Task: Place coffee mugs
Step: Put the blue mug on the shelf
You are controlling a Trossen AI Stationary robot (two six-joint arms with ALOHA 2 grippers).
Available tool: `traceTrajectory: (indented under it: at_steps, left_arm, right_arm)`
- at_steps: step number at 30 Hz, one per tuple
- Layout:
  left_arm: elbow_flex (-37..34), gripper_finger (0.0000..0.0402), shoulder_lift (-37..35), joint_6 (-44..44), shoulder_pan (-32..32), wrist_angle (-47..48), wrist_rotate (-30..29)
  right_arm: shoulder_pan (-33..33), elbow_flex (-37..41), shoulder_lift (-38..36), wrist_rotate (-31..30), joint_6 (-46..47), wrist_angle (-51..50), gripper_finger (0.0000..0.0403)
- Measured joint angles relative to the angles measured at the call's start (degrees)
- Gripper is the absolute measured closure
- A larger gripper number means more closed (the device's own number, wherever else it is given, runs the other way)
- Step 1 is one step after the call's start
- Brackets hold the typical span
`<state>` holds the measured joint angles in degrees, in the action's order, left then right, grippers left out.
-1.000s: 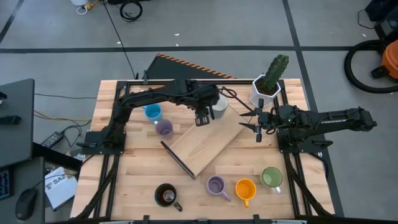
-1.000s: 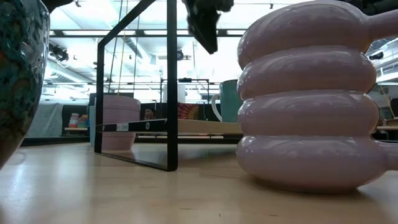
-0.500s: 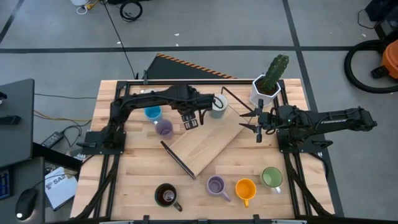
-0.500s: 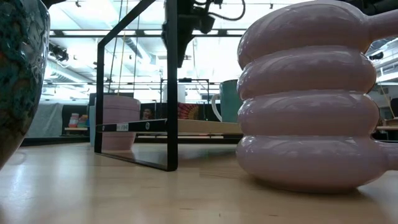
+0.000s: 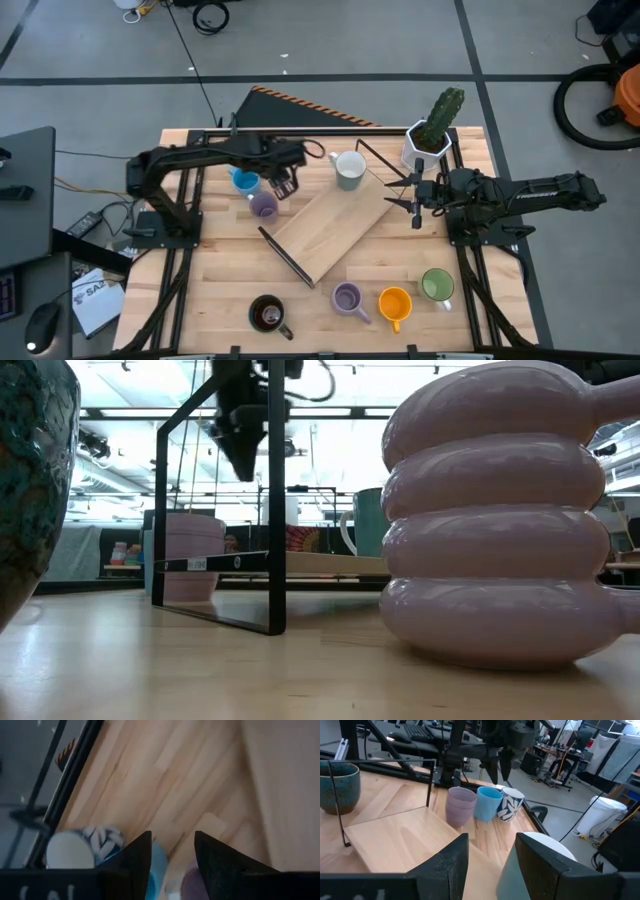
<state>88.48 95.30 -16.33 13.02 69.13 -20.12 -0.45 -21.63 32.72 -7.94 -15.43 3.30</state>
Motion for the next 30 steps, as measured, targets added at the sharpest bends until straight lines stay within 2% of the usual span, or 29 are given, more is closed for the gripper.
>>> traceTrajectory:
  at_steps: [7,15,25,30]
  left_arm:
    - [-6.0,0.0247,-3.7,-8.9,4.8,0.1,4.2]
    - [-6.6,0.0247,-3.8,-13.3,9.0,2.0,8.0]
    - [-8.6,0.0247,-3.1,-11.1,15.5,2.5,7.5]
    - [-11.7,0.0247,-3.1,-7.7,19.7,-1.6,7.3]
  right_arm:
    - [-0.1,0.0,1.4,0.1,-2.0,1.2,0.0234]
    - [-0.1,0.0,4.7,0.1,-3.7,3.4,0.0234]
    - [-0.2,0.0,6.4,-0.3,-4.6,4.7,0.0234]
    - [-0.2,0.0,6.5,-0.4,-4.7,4.9,0.0234]
